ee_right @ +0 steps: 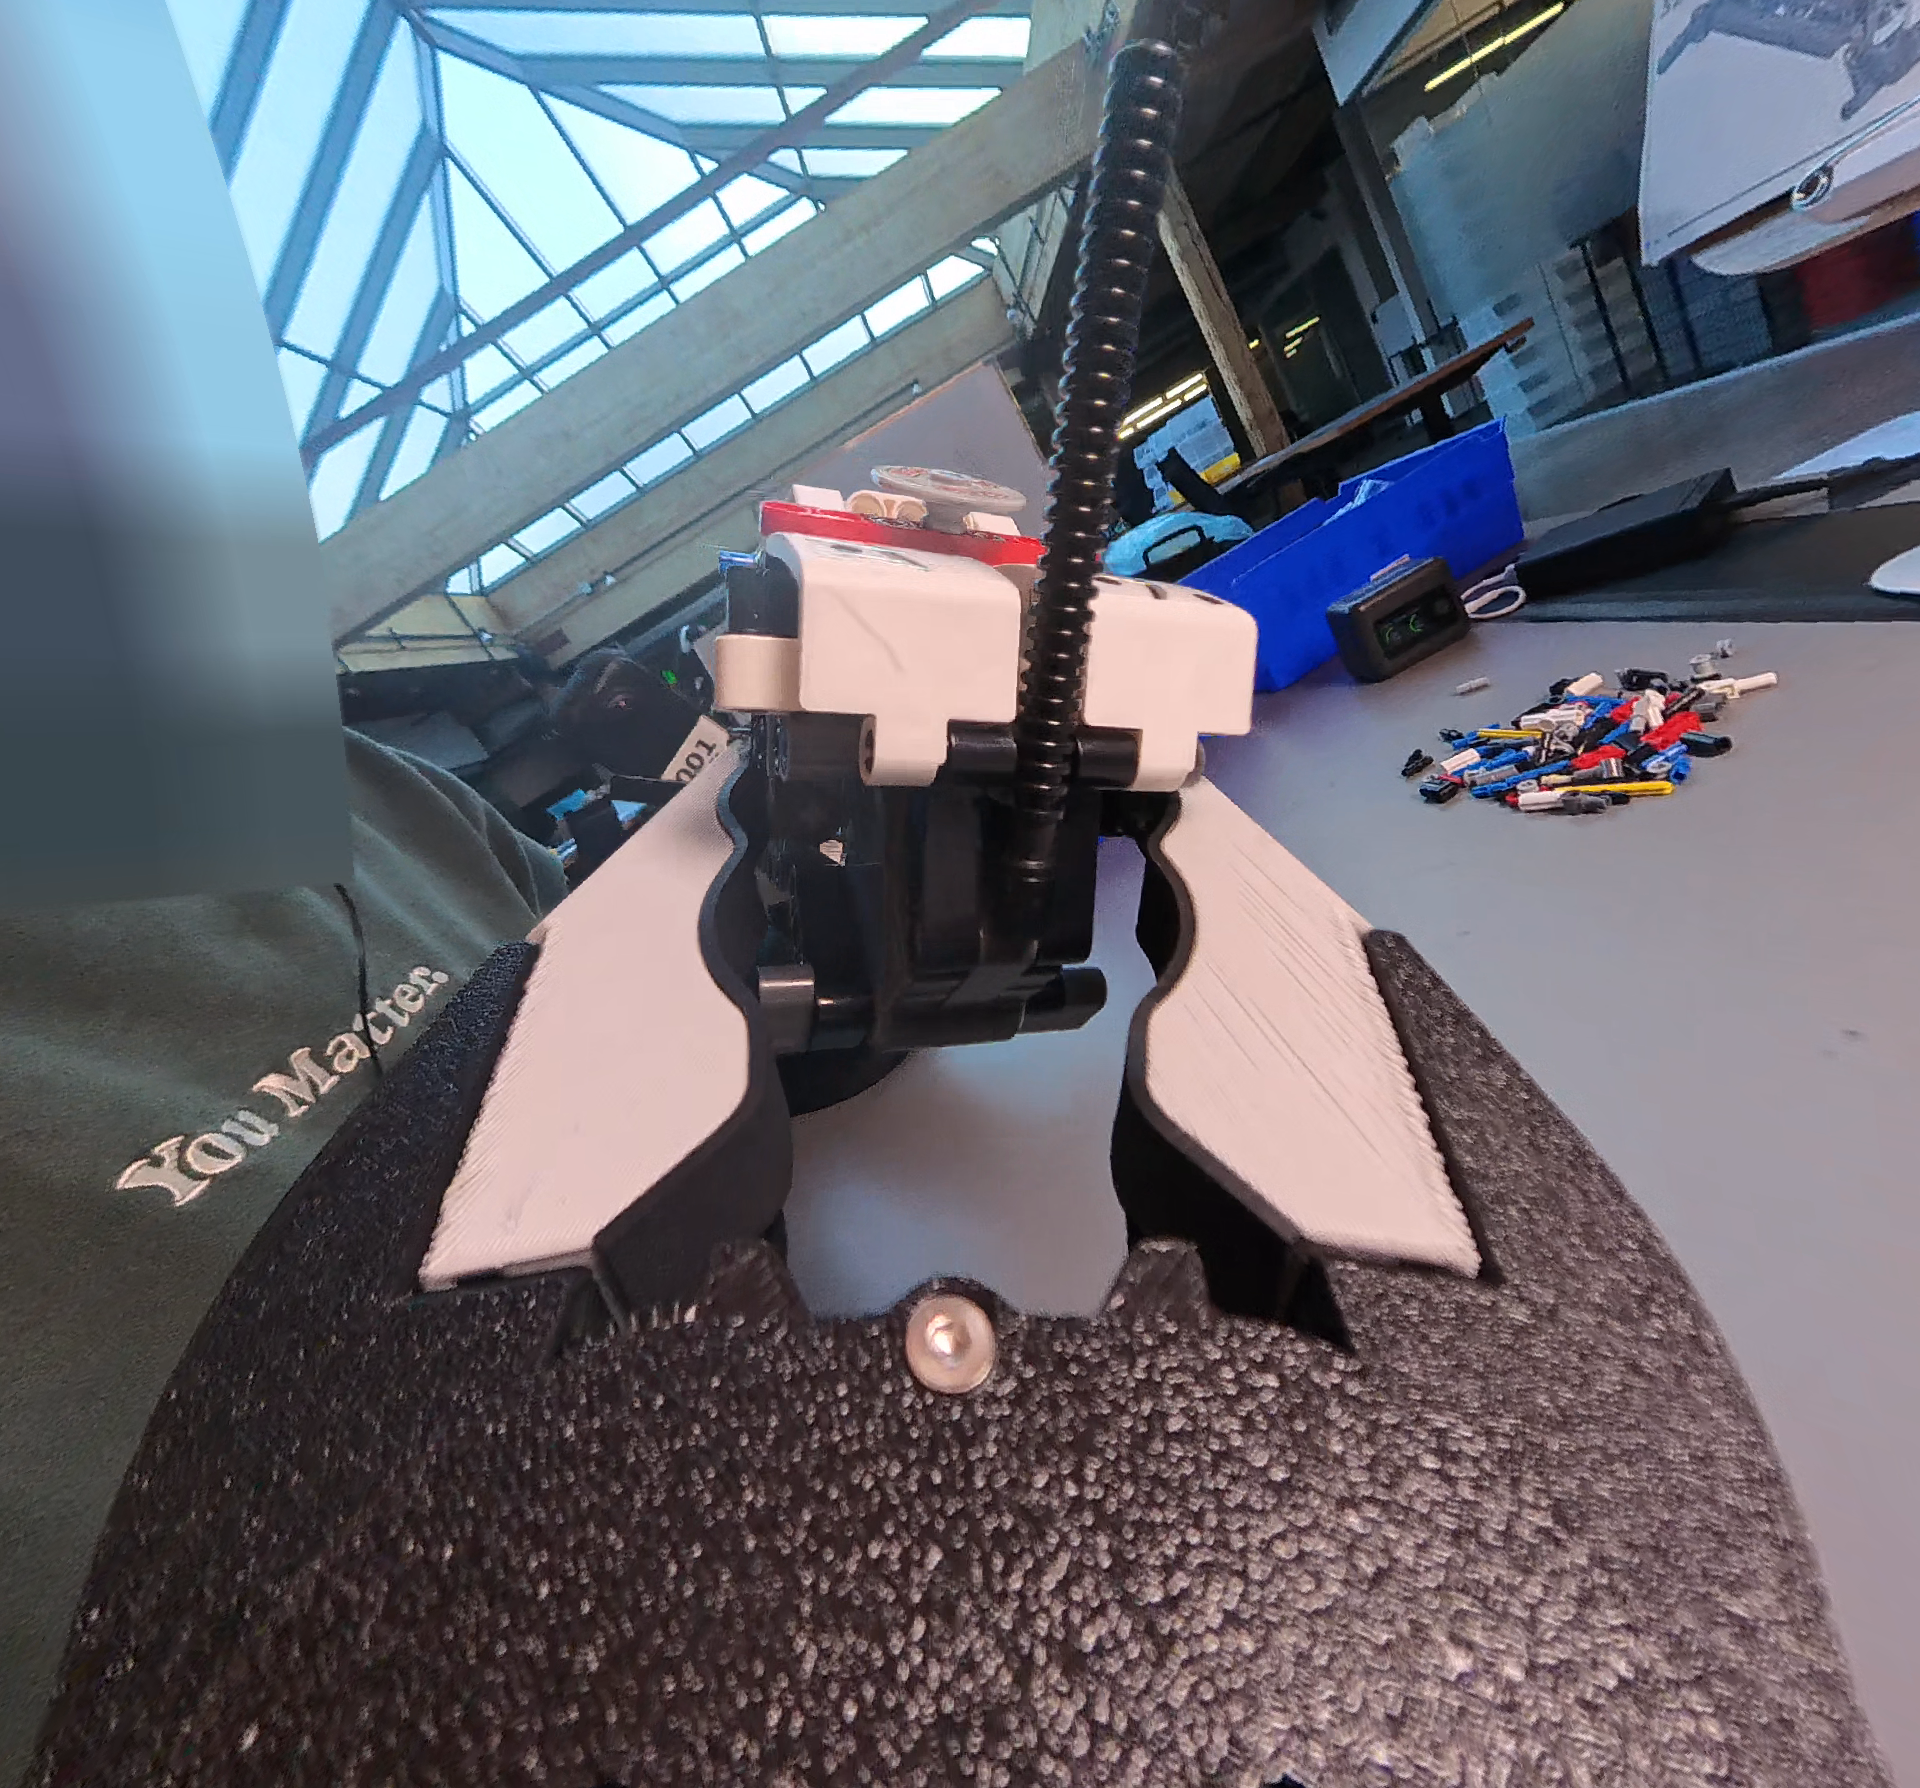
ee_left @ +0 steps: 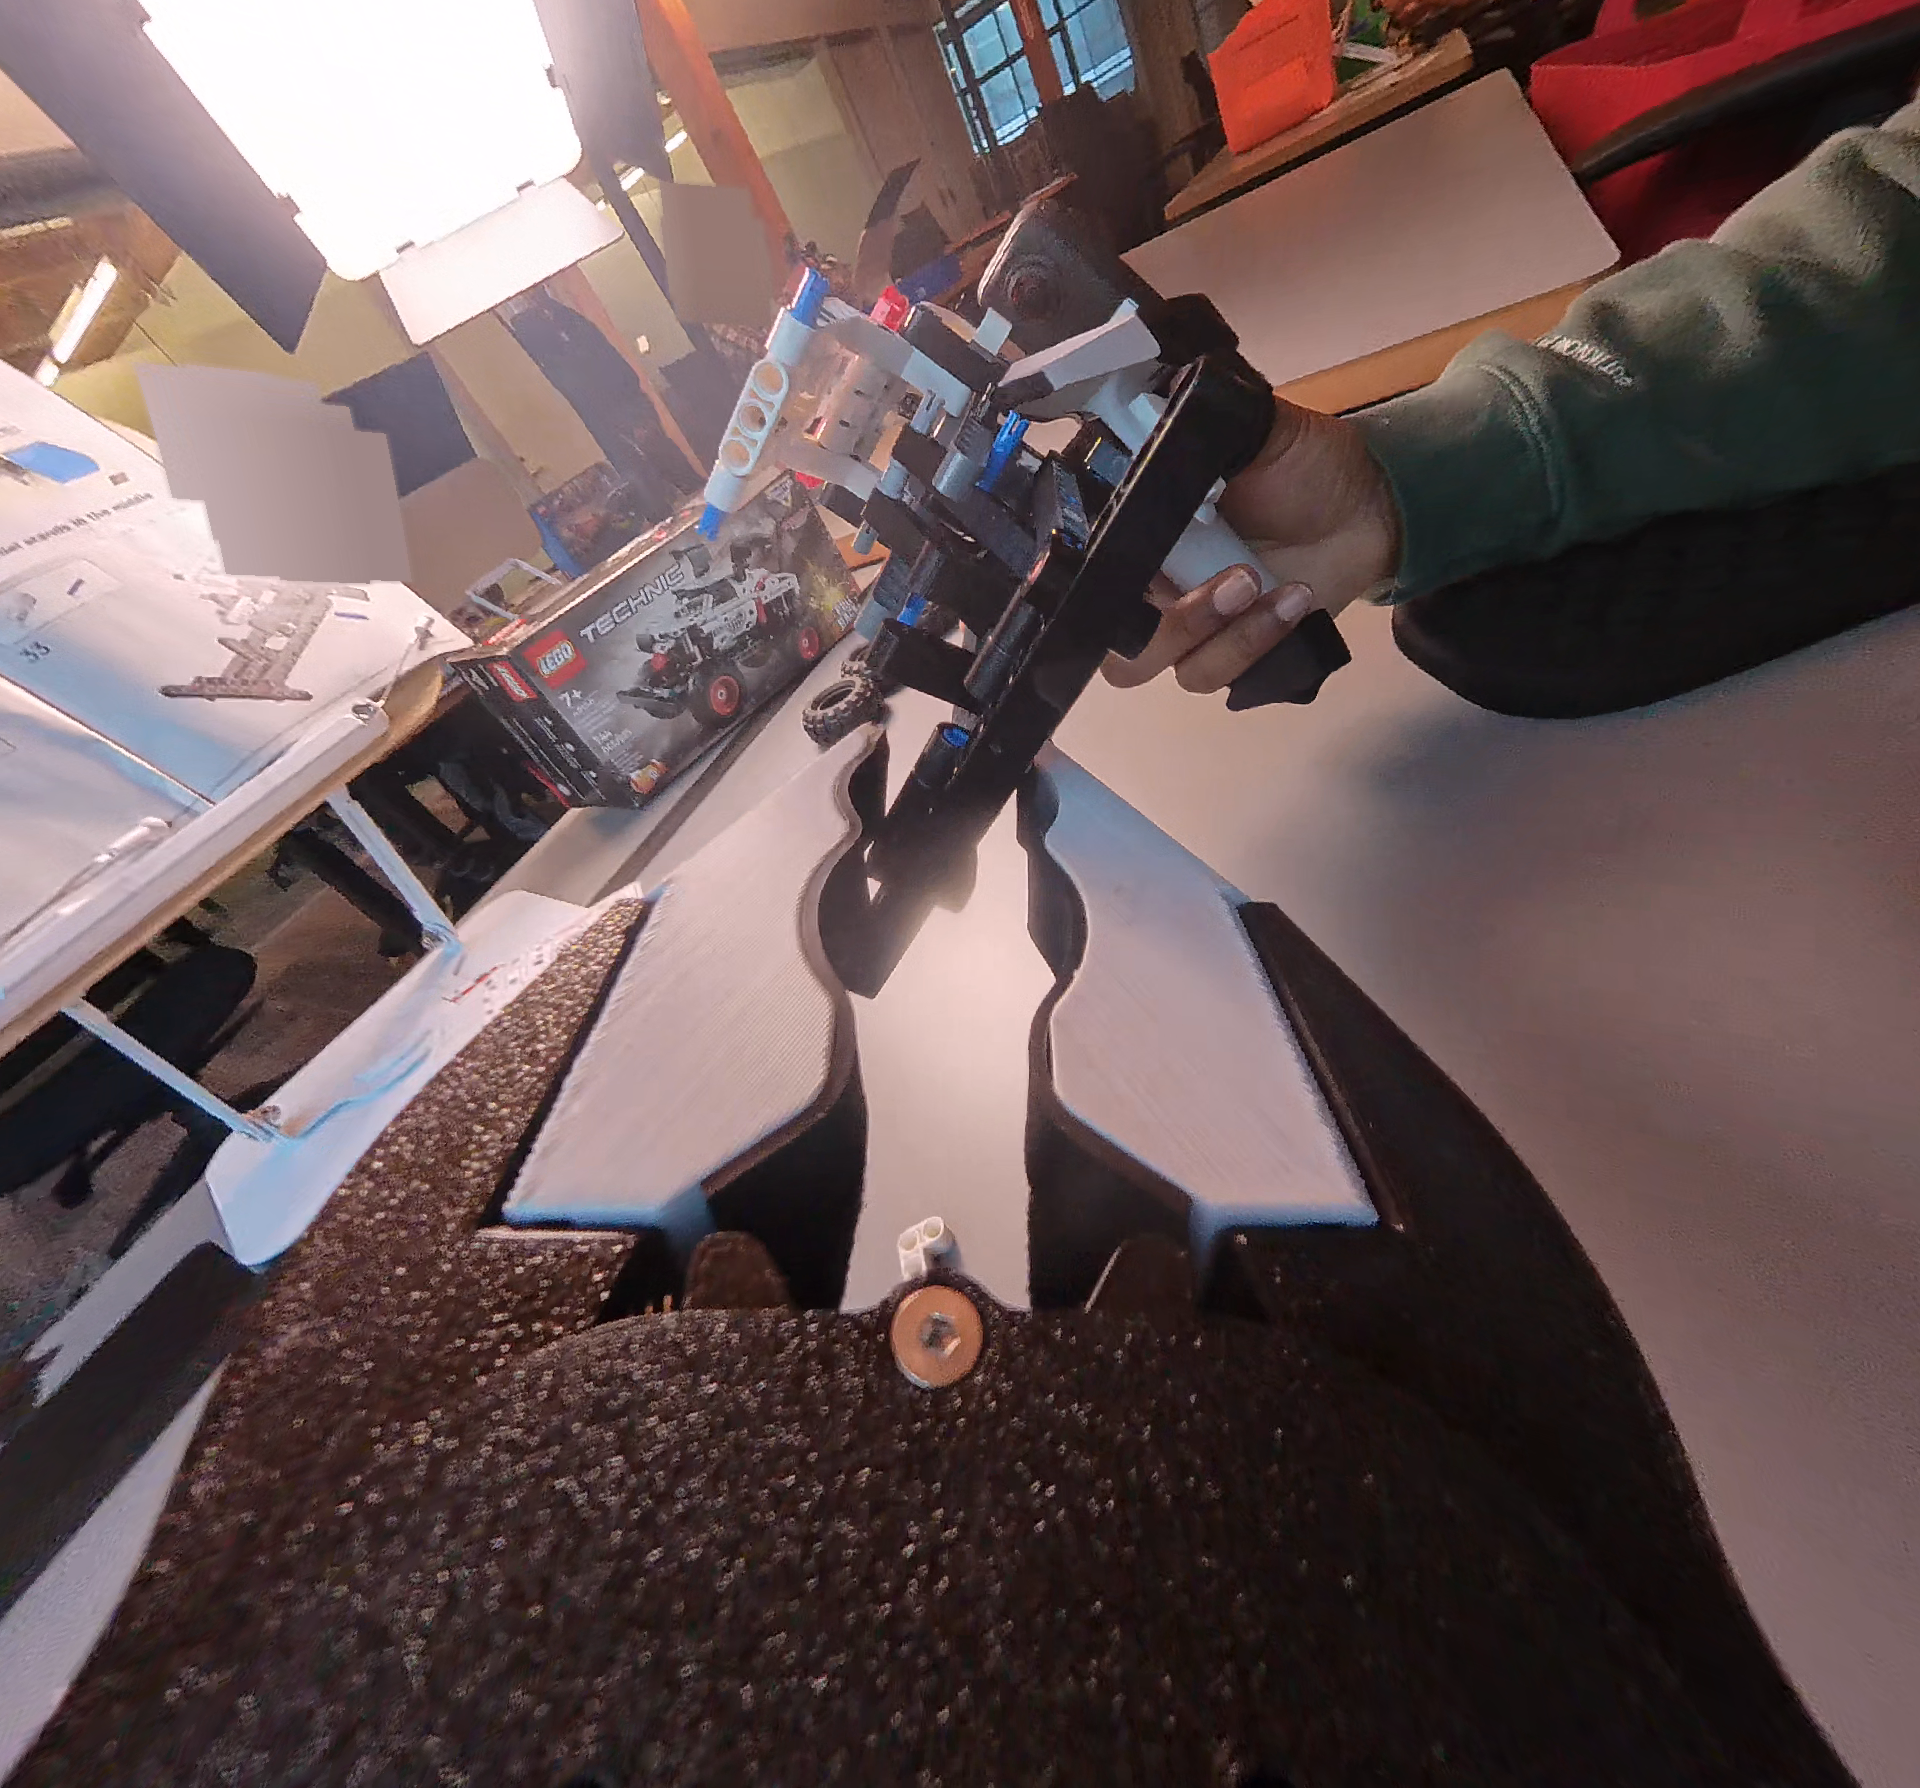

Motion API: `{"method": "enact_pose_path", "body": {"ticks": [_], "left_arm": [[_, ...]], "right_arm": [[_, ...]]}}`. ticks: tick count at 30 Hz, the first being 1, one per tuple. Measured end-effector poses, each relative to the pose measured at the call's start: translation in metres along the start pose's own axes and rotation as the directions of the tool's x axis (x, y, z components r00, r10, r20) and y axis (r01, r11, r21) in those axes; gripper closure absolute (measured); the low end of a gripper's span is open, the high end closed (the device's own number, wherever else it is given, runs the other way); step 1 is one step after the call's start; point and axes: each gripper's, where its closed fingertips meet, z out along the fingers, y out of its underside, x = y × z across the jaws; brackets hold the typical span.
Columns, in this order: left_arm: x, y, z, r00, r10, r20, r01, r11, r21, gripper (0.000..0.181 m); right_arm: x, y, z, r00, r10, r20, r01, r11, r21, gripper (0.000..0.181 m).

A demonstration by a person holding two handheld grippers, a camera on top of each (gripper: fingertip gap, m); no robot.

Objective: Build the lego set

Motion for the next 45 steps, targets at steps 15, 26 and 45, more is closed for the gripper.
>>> {"method": "enact_pose_path", "body": {"ticks": [15,26,45], "left_arm": [[-0.003,0.038,0.001,0.894,-0.393,-0.216,0.393,0.919,-0.043,0.157],[-0.007,0.040,-0.002,0.827,-0.488,-0.277,0.499,0.866,-0.036,0.159],[-0.007,0.030,-0.009,0.745,-0.559,-0.364,0.597,0.802,-0.011,0.167]], "right_arm": [[0.015,0.020,-0.004,0.993,0.067,-0.093,-0.081,0.985,-0.150,0.104],[0.011,0.024,-0.003,0.992,0.092,-0.082,-0.105,0.979,-0.177,0.096],[0.017,0.024,-0.002,0.988,-0.009,-0.153,-0.017,0.985,-0.170,0.132]]}}
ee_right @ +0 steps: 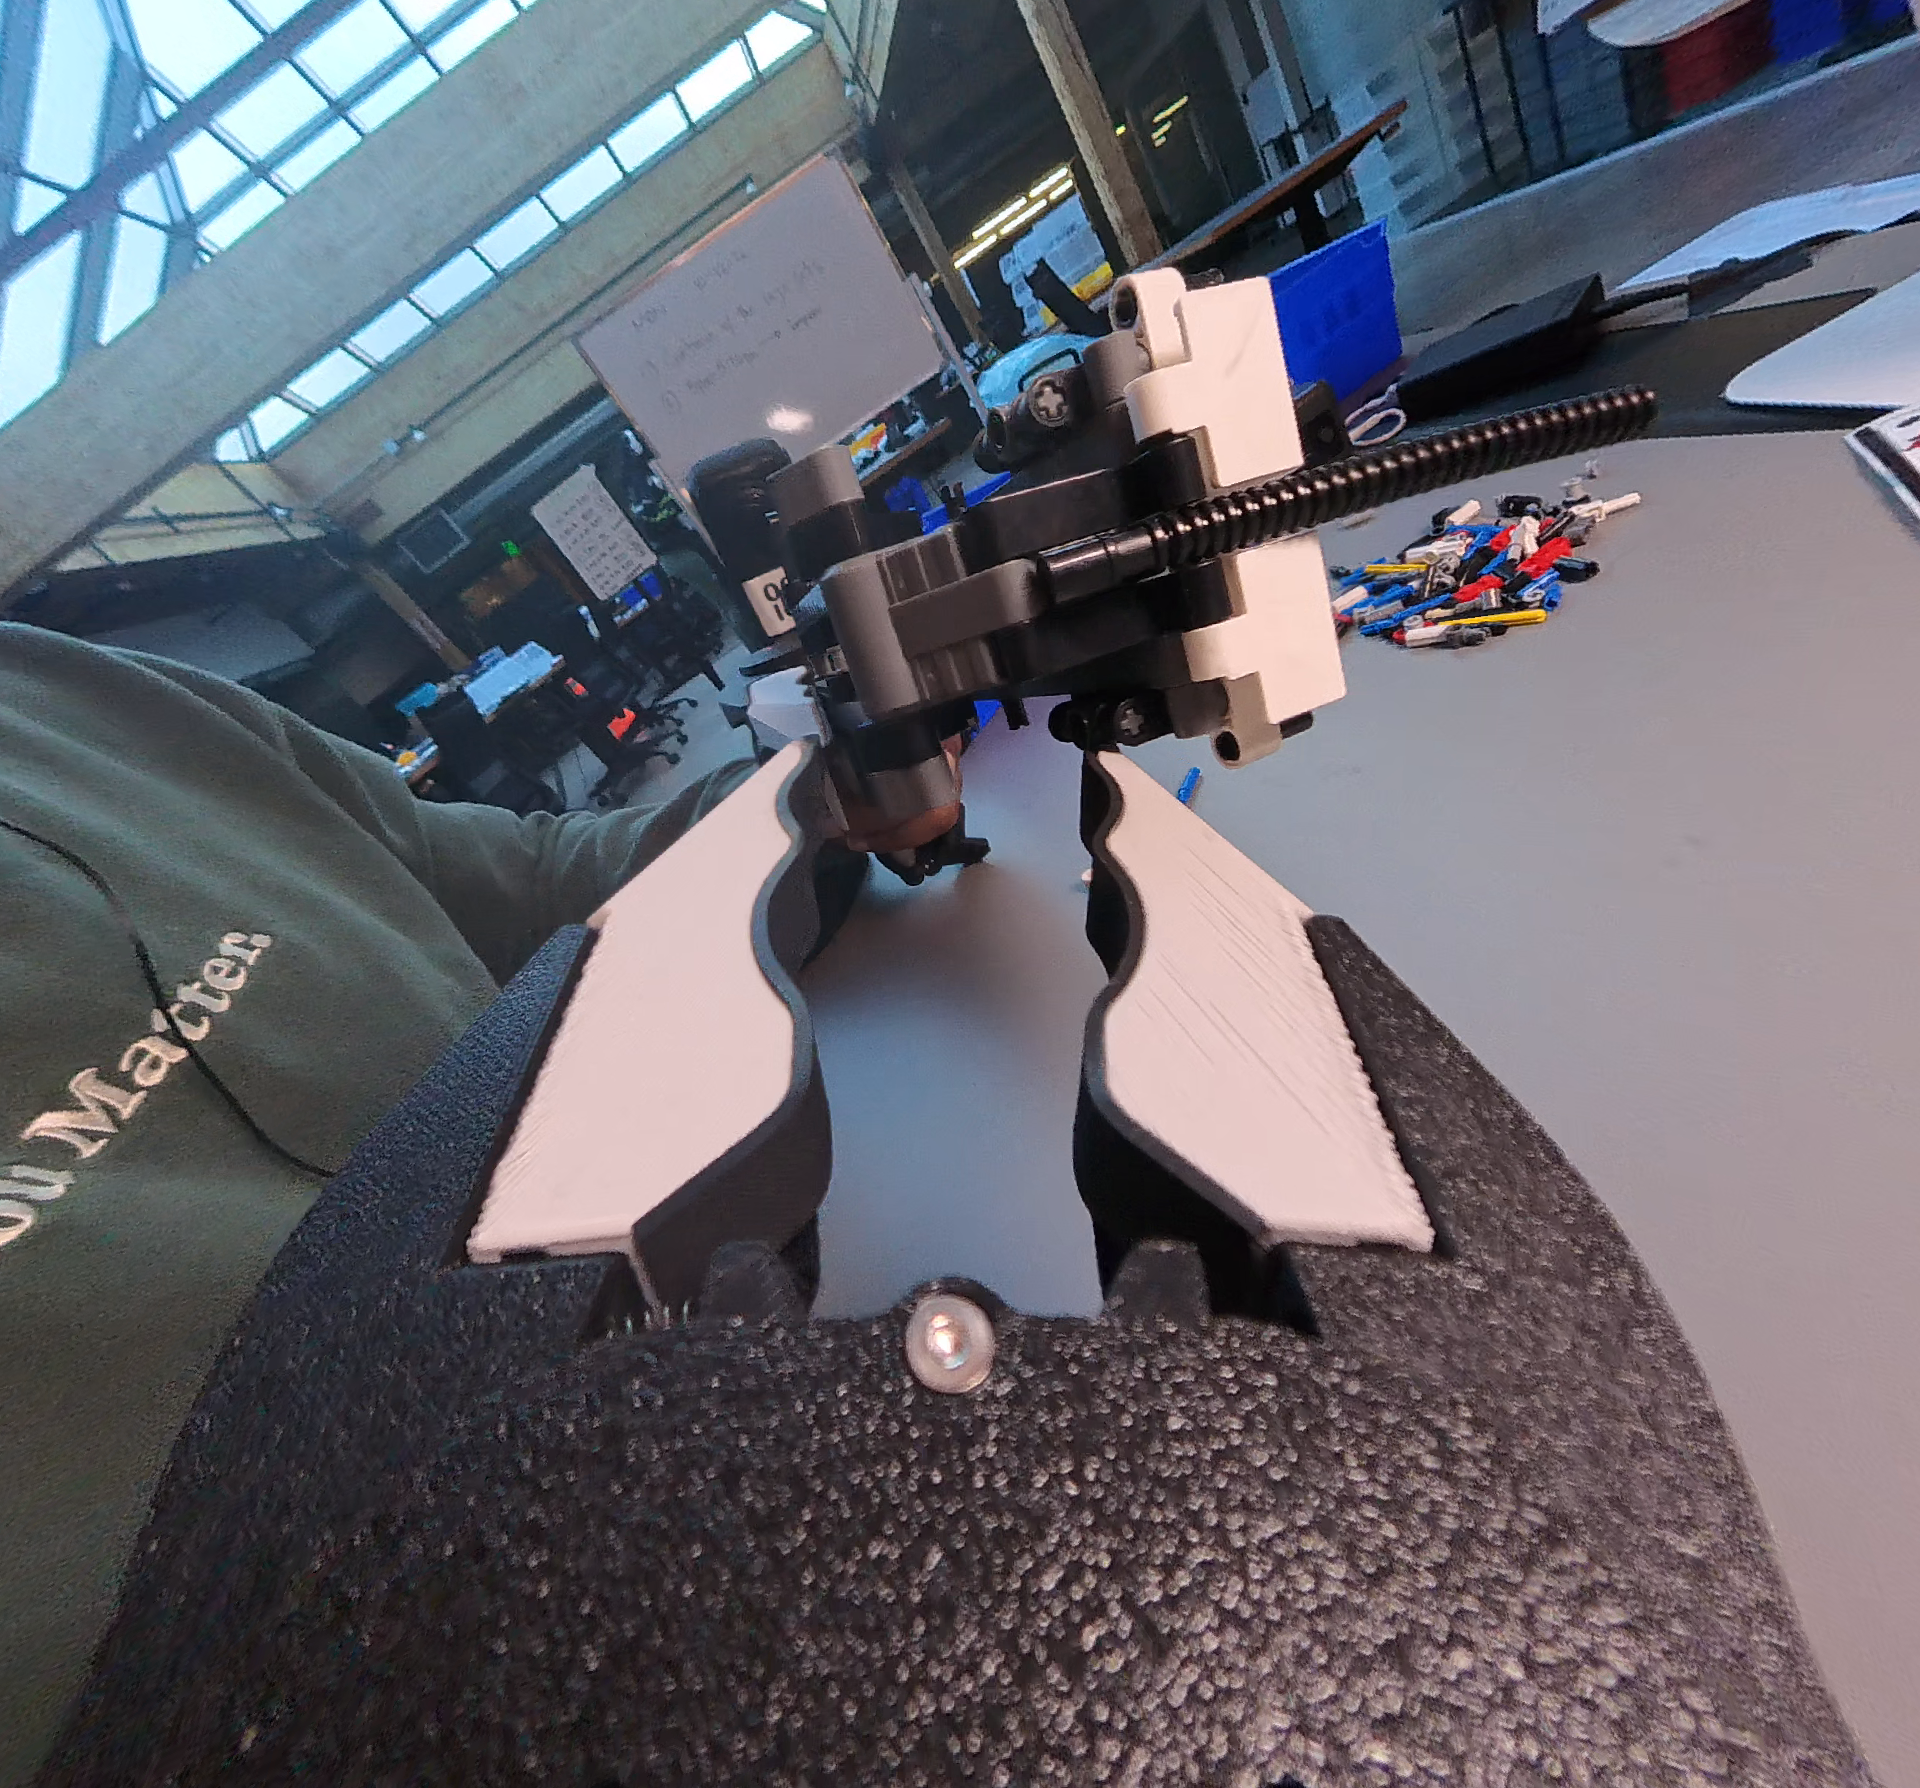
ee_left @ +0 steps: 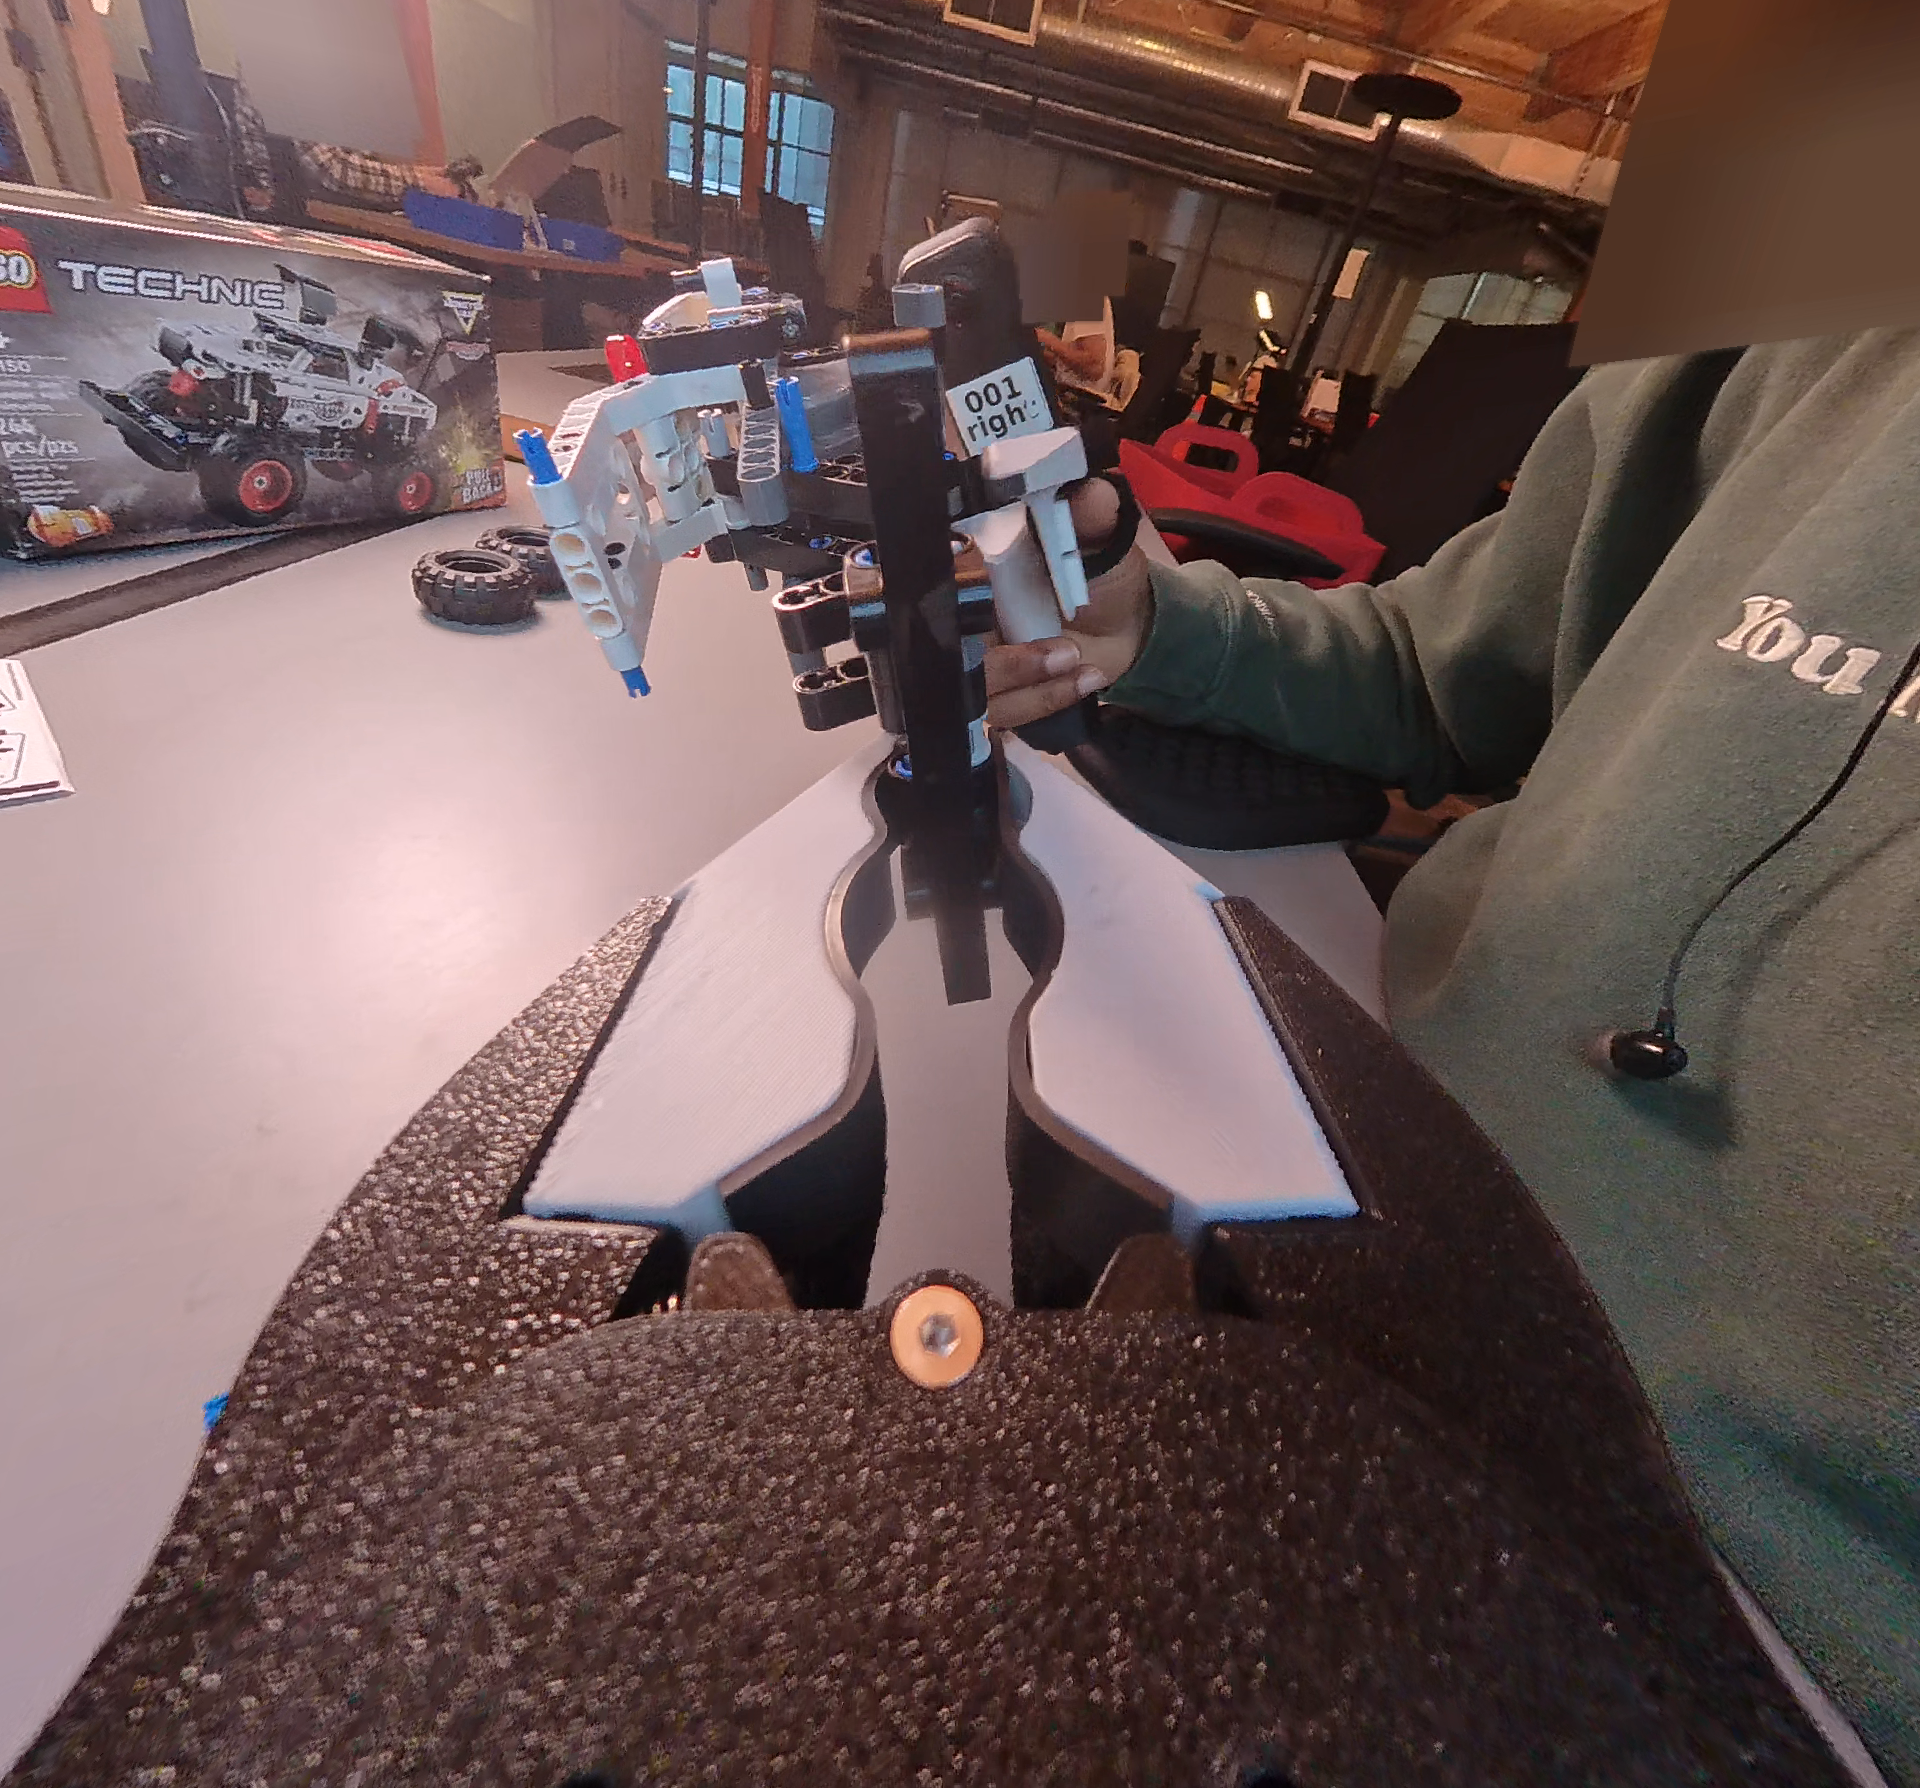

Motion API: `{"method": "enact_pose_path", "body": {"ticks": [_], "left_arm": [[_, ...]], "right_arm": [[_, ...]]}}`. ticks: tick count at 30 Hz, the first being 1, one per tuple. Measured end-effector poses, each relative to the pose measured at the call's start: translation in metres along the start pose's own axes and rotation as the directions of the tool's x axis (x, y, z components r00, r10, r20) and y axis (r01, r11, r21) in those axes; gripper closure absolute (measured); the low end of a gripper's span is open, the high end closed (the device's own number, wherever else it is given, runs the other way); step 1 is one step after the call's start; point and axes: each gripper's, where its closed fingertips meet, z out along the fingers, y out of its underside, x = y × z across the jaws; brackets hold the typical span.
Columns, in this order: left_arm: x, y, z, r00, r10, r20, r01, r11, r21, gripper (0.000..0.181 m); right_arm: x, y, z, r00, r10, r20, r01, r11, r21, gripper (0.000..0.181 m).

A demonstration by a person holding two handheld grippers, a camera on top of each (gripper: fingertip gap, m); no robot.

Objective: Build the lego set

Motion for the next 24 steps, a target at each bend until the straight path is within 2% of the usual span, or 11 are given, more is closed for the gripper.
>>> {"method": "enact_pose_path", "body": {"ticks": [2,3,4,10,14,17,20,24], "left_arm": [[0.001,-0.001,-0.001,1.000,-0.010,-0.012,0.010,1.000,0.008,0.167],[0.001,-0.001,-0.001,1.000,-0.011,-0.012,0.011,1.000,0.009,0.168],[0.001,-0.001,-0.001,1.000,-0.011,-0.011,0.011,1.000,0.009,0.168],[0.002,-0.001,-0.001,0.999,-0.026,-0.025,0.026,1.000,0.006,0.168],[-0.006,0.002,-0.002,1.000,-0.013,0.024,0.014,1.000,-0.016,0.168],[-0.010,0.005,-0.003,0.998,0.023,0.066,-0.020,0.999,-0.045,0.168],[-0.012,0.012,-0.001,0.992,0.078,0.104,-0.067,0.993,-0.102,0.159],[-0.020,0.017,-0.001,0.971,0.165,0.172,-0.139,0.978,-0.157,0.165]], "right_arm": [[0.000,-0.001,-0.001,1.000,-0.028,-0.013,0.028,1.000,0.007,0.143],[-0.002,-0.002,-0.001,0.999,-0.044,-0.007,0.044,0.999,0.015,0.158],[-0.003,-0.005,-0.002,0.998,-0.057,-0.014,0.057,0.998,0.029,0.165],[0.000,0.002,-0.003,0.978,-0.200,-0.060,0.200,0.980,-0.017,0.166],[0.003,0.005,-0.002,0.930,-0.346,-0.124,0.341,0.938,-0.060,0.166],[0.003,0.009,-0.001,0.882,-0.446,-0.150,0.437,0.895,-0.088,0.166],[0.003,0.010,-0.001,0.831,-0.531,-0.164,0.523,0.847,-0.096,0.166],[0.003,0.014,-0.001,0.779,-0.606,-0.161,0.595,0.796,-0.112,0.166]]}}
